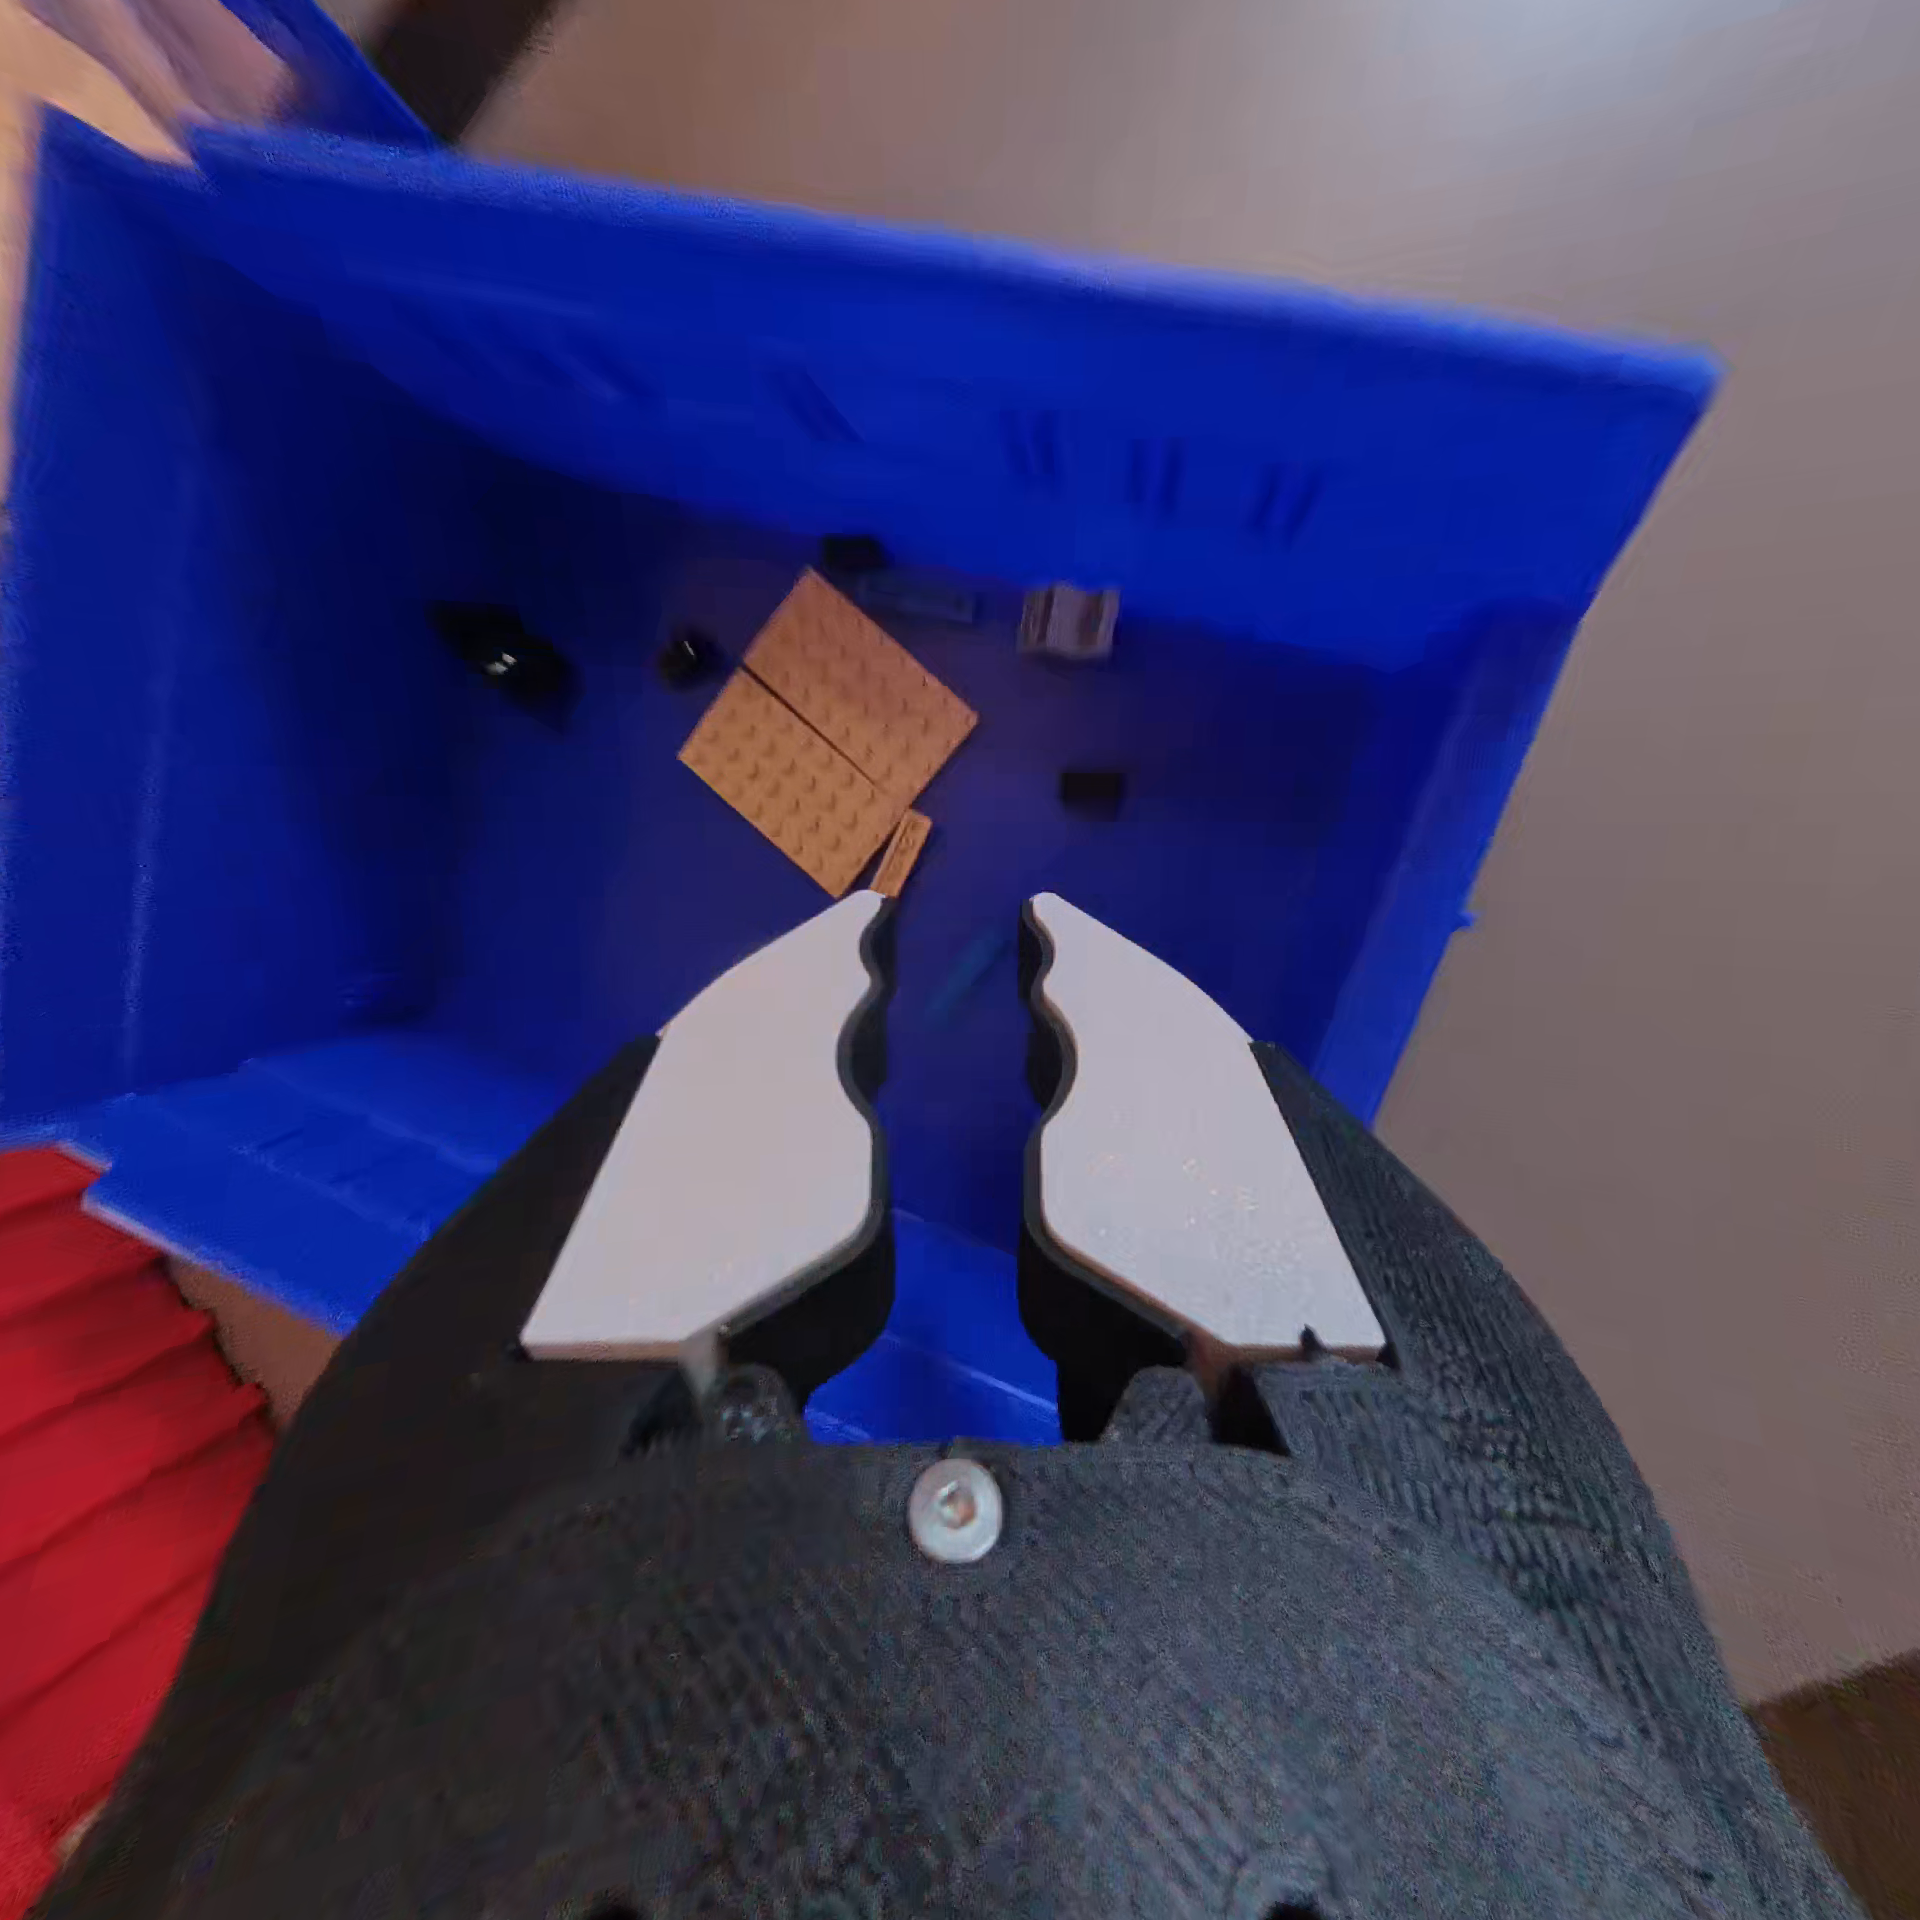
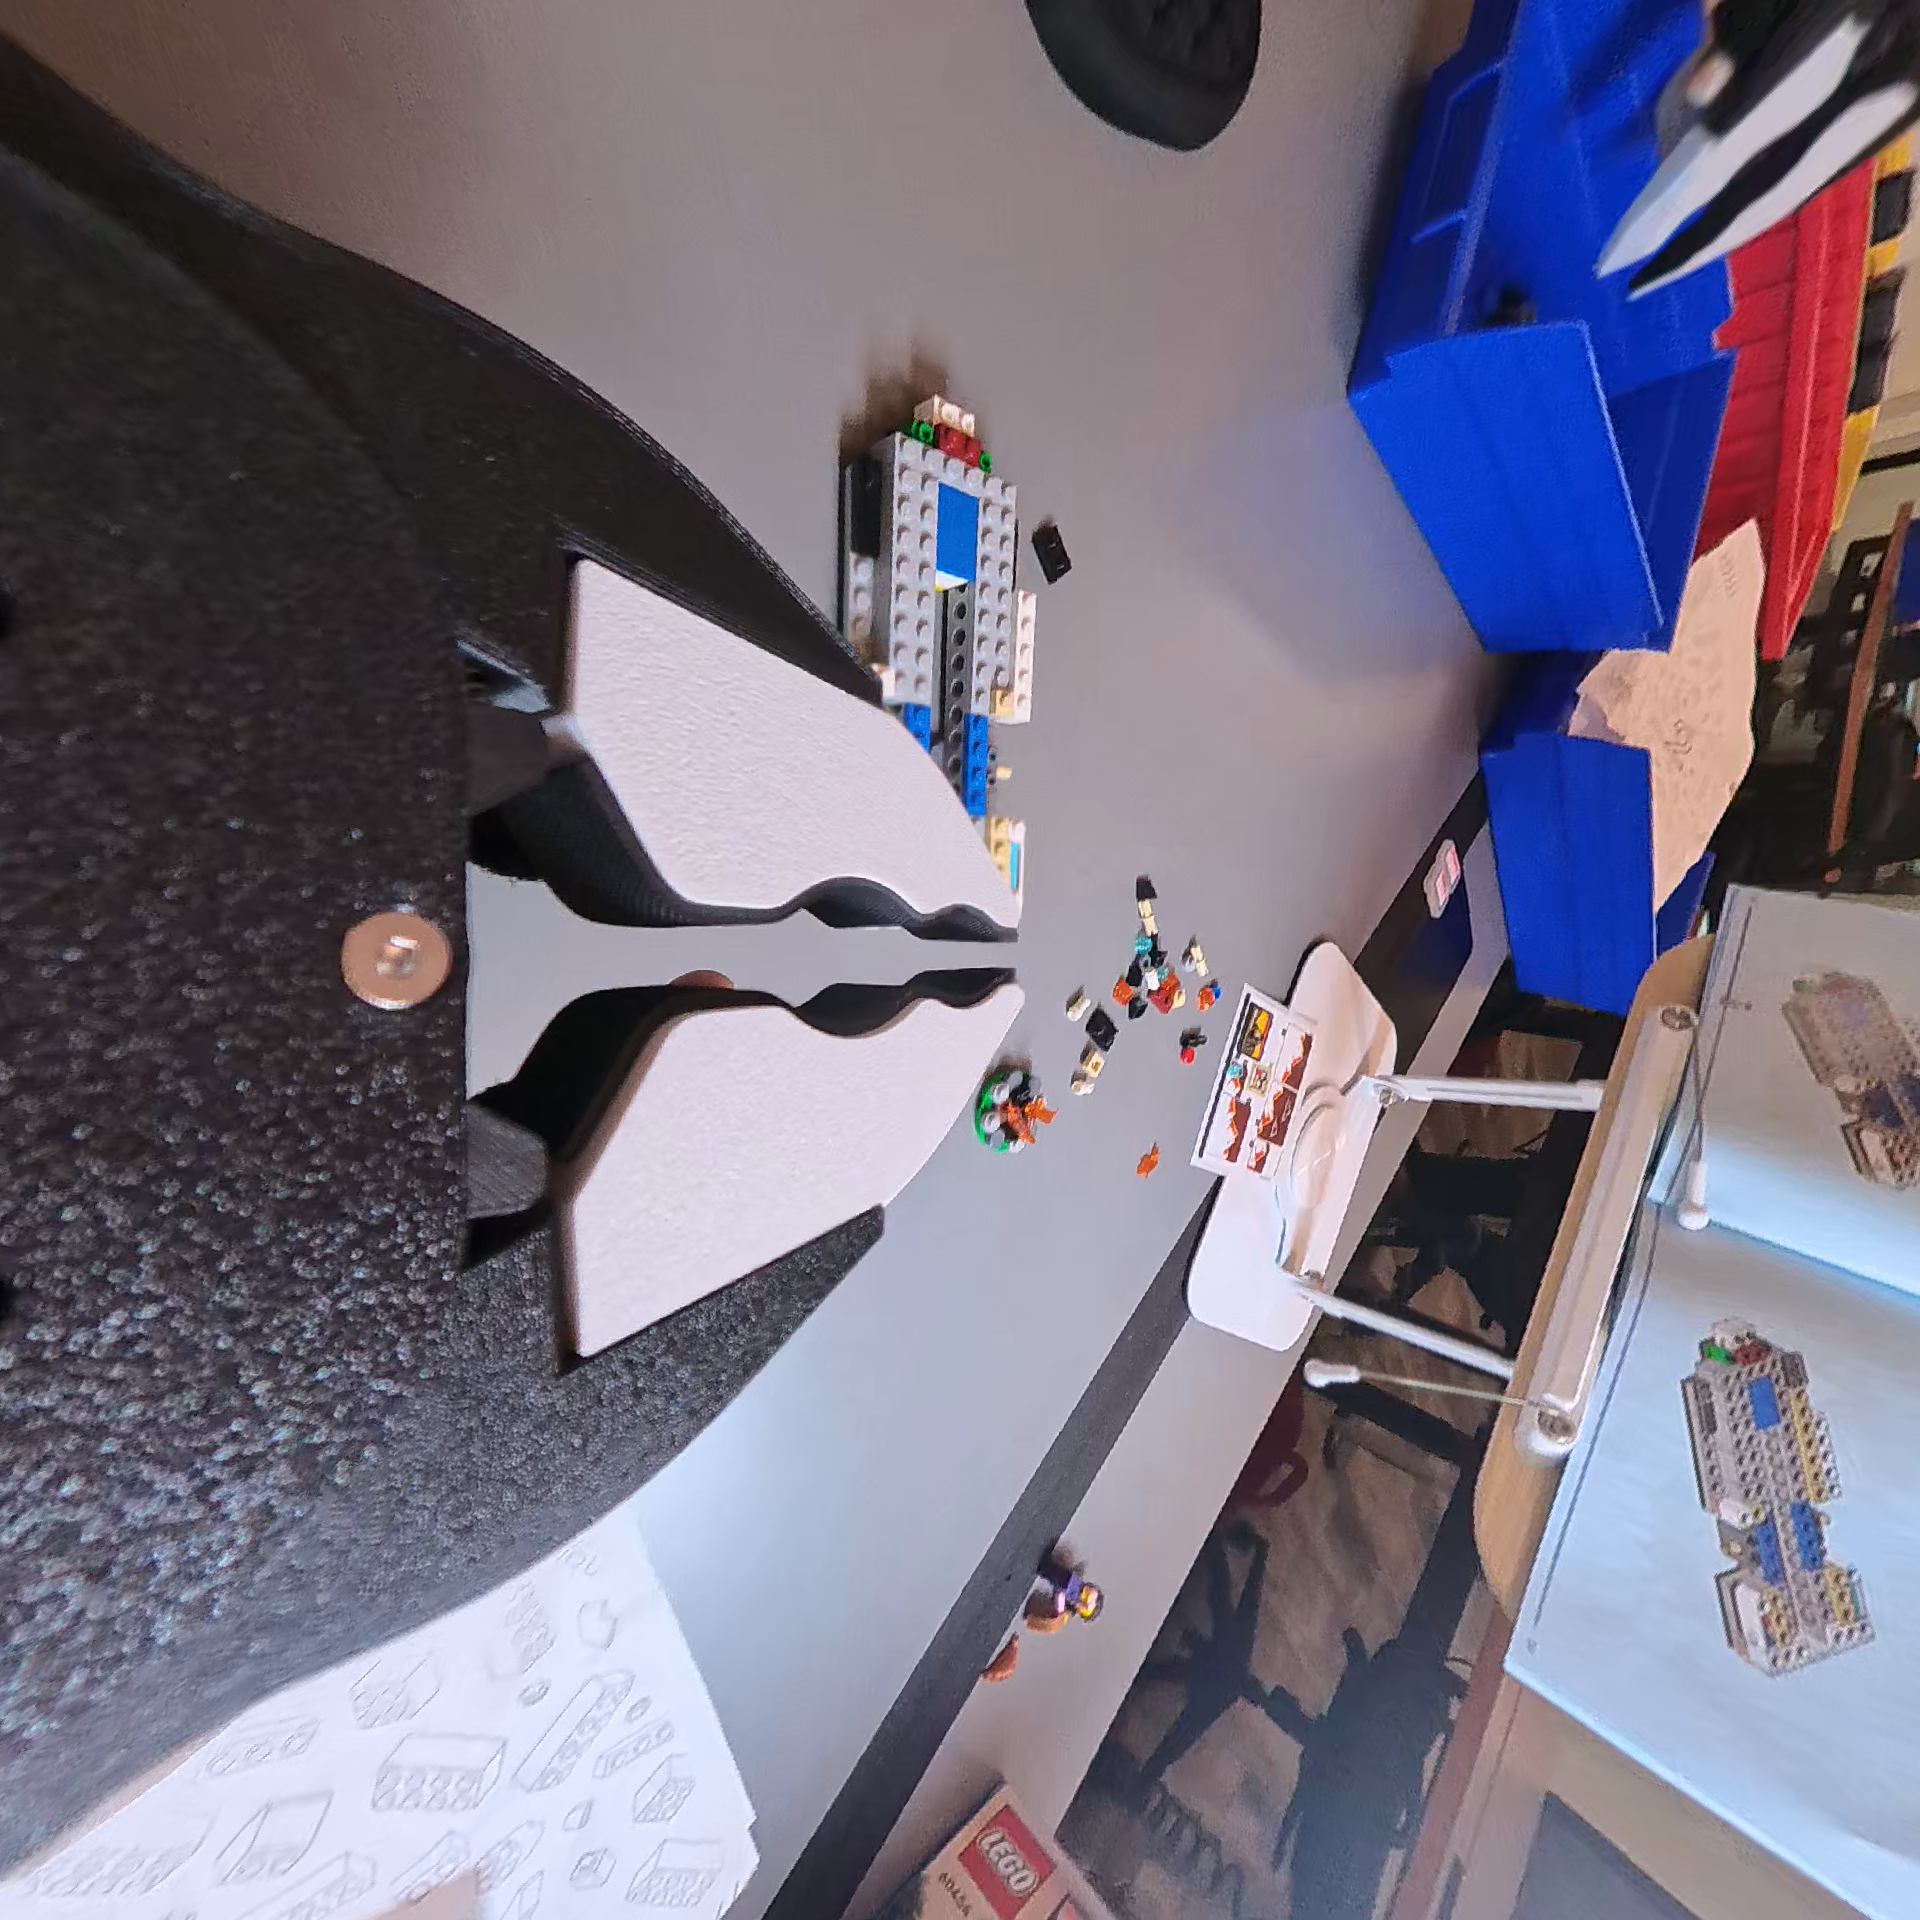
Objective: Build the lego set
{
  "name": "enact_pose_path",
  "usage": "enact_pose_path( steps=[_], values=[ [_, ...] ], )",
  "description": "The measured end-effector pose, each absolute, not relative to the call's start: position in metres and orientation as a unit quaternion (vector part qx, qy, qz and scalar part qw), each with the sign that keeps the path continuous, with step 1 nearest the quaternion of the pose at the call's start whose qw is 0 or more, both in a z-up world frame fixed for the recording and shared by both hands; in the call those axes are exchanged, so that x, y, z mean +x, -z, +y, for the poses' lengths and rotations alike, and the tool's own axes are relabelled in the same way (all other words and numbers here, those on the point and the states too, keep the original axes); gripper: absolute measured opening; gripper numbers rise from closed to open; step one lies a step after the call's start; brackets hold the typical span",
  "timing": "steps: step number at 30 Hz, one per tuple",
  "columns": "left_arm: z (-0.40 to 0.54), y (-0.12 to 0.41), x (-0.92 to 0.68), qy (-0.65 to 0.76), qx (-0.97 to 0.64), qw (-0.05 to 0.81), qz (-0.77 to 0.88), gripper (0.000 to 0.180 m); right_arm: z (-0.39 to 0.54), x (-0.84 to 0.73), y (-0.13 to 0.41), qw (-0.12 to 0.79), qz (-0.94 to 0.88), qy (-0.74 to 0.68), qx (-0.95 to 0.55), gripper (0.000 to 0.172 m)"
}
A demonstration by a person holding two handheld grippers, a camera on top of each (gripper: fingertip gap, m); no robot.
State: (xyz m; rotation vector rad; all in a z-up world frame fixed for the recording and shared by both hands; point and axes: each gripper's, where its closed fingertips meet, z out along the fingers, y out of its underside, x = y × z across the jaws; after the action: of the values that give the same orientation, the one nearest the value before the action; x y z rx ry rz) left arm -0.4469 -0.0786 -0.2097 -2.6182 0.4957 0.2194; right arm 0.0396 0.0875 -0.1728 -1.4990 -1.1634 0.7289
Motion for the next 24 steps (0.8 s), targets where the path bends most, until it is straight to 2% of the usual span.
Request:
enact_pose_path(
  steps=[3, 7, 11, 14, 15, 18, 19, 21, 24],
  values=[
    [-0.081, 0.249, -0.473, -0.07, -0.966, 0.108, 0.224, 0.028, 0.078, 0.031, 0.174, 0.527, -0.5, -0.303, -0.617, 0.005],
    [-0.086, 0.277, -0.487, -0.034, -0.973, 0.025, 0.228, 0.032, 0.071, 0.033, 0.176, 0.525, -0.518, -0.288, -0.611, 0.006],
    [-0.083, 0.287, -0.491, -0.01, -0.976, 0.013, 0.217, 0.03, 0.073, 0.043, 0.178, 0.523, -0.518, -0.281, -0.615, 0.006],
    [-0.078, 0.288, -0.489, 0.002, -0.978, 0.024, 0.207, 0.019, 0.076, 0.047, 0.179, 0.523, -0.508, -0.289, -0.621, 0.006],
    [-0.078, 0.288, -0.488, 0.006, -0.979, 0.025, 0.204, 0.01, 0.077, 0.048, 0.179, 0.523, -0.506, -0.29, -0.621, 0.006],
    [-0.085, 0.287, -0.479, 0.008, -0.977, 0.017, 0.213, 0.008, 0.076, 0.047, 0.179, 0.527, -0.508, -0.291, -0.616, 0.006],
    [-0.087, 0.283, -0.476, -0.004, -0.975, 0.022, 0.222, 0.009, 0.076, 0.047, 0.179, 0.529, -0.508, -0.291, -0.614, 0.006],
    [-0.077, 0.256, -0.463, -0.033, -0.969, 0.091, 0.225, 0.008, 0.075, 0.047, 0.178, 0.532, -0.507, -0.294, -0.611, 0.006],
    [-0.045, 0.181, -0.395, -0.003, -0.927, 0.301, 0.224, 0.008, 0.07, 0.042, 0.176, 0.529, -0.508, -0.315, -0.603, 0.006]
  ],
)
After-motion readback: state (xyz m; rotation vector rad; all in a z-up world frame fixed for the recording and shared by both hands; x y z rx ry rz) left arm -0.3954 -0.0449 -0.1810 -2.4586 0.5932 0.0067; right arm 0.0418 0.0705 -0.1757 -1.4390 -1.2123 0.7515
